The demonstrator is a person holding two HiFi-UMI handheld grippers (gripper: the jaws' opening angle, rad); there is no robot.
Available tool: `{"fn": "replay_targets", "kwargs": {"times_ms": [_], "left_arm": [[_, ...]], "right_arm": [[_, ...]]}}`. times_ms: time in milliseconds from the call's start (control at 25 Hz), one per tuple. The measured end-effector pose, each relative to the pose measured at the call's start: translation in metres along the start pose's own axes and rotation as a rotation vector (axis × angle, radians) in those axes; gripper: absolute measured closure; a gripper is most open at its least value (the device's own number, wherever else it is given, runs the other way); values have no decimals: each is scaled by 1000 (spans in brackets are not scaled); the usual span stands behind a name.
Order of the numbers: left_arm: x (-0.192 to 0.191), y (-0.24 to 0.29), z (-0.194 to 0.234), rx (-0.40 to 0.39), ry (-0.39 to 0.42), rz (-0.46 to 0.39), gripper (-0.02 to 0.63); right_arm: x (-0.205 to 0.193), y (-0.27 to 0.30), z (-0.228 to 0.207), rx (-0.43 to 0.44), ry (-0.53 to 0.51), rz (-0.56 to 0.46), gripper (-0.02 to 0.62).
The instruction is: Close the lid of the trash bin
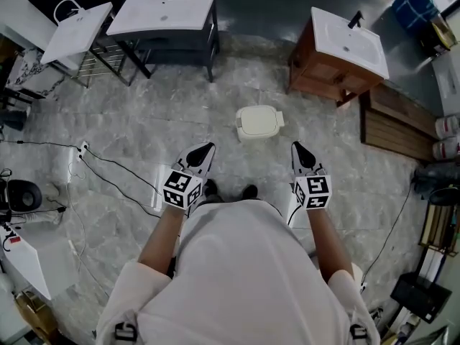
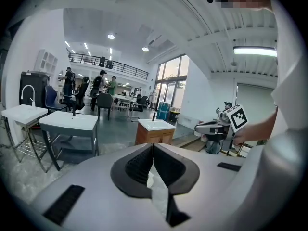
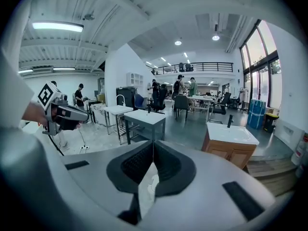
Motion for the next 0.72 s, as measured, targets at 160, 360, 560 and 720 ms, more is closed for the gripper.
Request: {"fn": "replay_targets", "kwargs": {"times_ms": [160, 360, 560, 720], "left_arm": [[2, -7, 6, -9, 5, -1, 588], [6, -9, 16, -9, 0, -16, 588], [6, -9, 19, -10, -3, -21, 588], [9, -7, 22, -7, -5, -27, 588]], "right_arm": [[6, -2, 6, -24, -2, -15, 563], [11, -2, 11, -33, -6, -25, 565], [13, -4, 14, -31, -20, -30, 565], [14, -3, 12, -38, -17, -27, 565]]}}
Point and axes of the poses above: the fingertips, and each gripper's own axes: y forward along the fingers, z to its left, x out of its top, the point moved 6 cm from there along -y, backward along the fingers, and after that the axes turned 8 degrees about -z, right-handed, at the moved point
